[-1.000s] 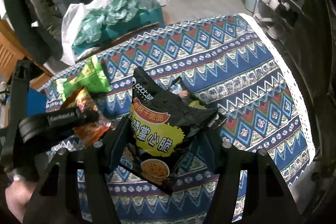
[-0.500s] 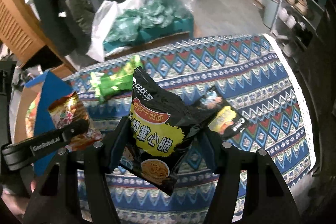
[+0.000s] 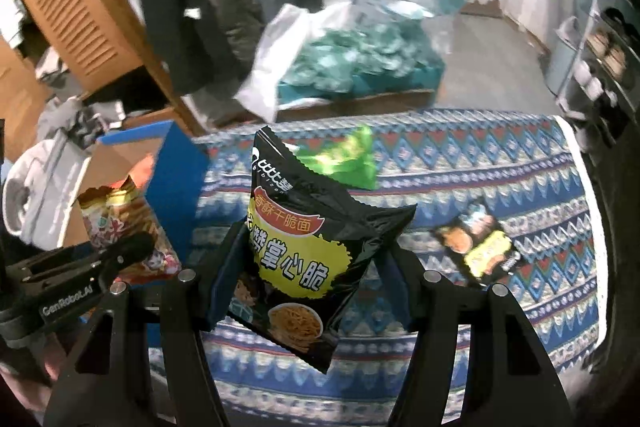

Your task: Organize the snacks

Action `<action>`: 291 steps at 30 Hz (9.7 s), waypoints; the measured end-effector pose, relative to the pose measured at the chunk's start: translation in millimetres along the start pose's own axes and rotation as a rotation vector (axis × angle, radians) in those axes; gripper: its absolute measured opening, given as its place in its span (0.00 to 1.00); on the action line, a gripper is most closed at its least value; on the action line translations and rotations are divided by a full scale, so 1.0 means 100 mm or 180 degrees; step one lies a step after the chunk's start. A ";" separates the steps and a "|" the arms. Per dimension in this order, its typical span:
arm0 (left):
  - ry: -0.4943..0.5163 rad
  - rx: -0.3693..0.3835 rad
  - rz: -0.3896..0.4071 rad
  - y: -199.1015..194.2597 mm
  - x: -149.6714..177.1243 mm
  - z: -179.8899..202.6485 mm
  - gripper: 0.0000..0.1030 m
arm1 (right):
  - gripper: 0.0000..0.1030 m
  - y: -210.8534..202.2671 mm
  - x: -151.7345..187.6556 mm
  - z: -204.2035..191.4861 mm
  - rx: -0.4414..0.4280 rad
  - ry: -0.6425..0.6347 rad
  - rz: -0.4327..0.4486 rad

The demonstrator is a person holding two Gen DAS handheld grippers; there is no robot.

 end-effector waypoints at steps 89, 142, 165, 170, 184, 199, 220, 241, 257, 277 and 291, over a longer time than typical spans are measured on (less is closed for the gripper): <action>0.0450 0.0097 -0.0141 -0.08 0.17 -0.22 0.65 | 0.71 0.20 0.01 -0.51 0.0014 -0.0633 -0.0261; 0.2754 -0.0202 -0.0759 1.71 -0.88 1.86 0.83 | 0.73 1.55 0.14 1.98 0.0414 -0.0684 -0.1478; 0.2627 -0.0465 -0.0860 2.10 -0.77 1.87 0.52 | 0.62 1.59 0.11 1.85 0.0512 -0.0416 -0.1258; 0.2427 -0.0474 -0.0830 2.03 -0.58 1.80 0.47 | 0.62 1.48 -0.01 1.75 0.0474 -0.0307 -0.1172; 0.1766 -0.0278 -0.0705 1.58 -0.21 1.55 0.40 | 0.62 1.13 -0.18 1.56 0.0441 -0.0196 -0.0924; 0.1470 -0.0169 -0.0581 0.83 -0.07 1.27 0.40 | 0.62 0.58 -0.22 1.08 0.0325 -0.0290 -0.0622; 0.0765 -0.0041 -0.0287 0.00 -0.08 0.19 0.40 | 0.62 0.13 -0.36 -0.15 -0.0014 -0.0797 -0.0339; 0.0055 -0.0240 -0.0147 -0.20 -0.33 -1.30 0.40 | 0.62 0.49 -0.55 -1.78 -0.0311 -0.1283 -0.0494; -0.0452 -0.0209 -0.0278 0.17 -0.47 -1.89 0.40 | 0.62 0.91 -0.65 -2.33 -0.0398 -0.1395 -0.0663; -0.0550 -0.0177 -0.0001 -0.22 -0.39 -1.89 0.68 | 0.73 0.53 -0.69 -2.32 -0.0392 -0.1391 -0.0321; -0.0442 -0.0071 0.0312 -0.68 -0.18 -1.74 0.79 | 0.73 -0.03 -0.48 -2.18 -0.0342 -0.1384 0.0014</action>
Point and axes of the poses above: each gripper's, at about its wrist camera, not at the fingertips, and y roughly the way its jaws point, z to its right, x to its underside, the point moved 6 cm from there along y, roughly the way its jaws point, and after that the axes turned 12 degrees about -z, right-handed, at the moved point
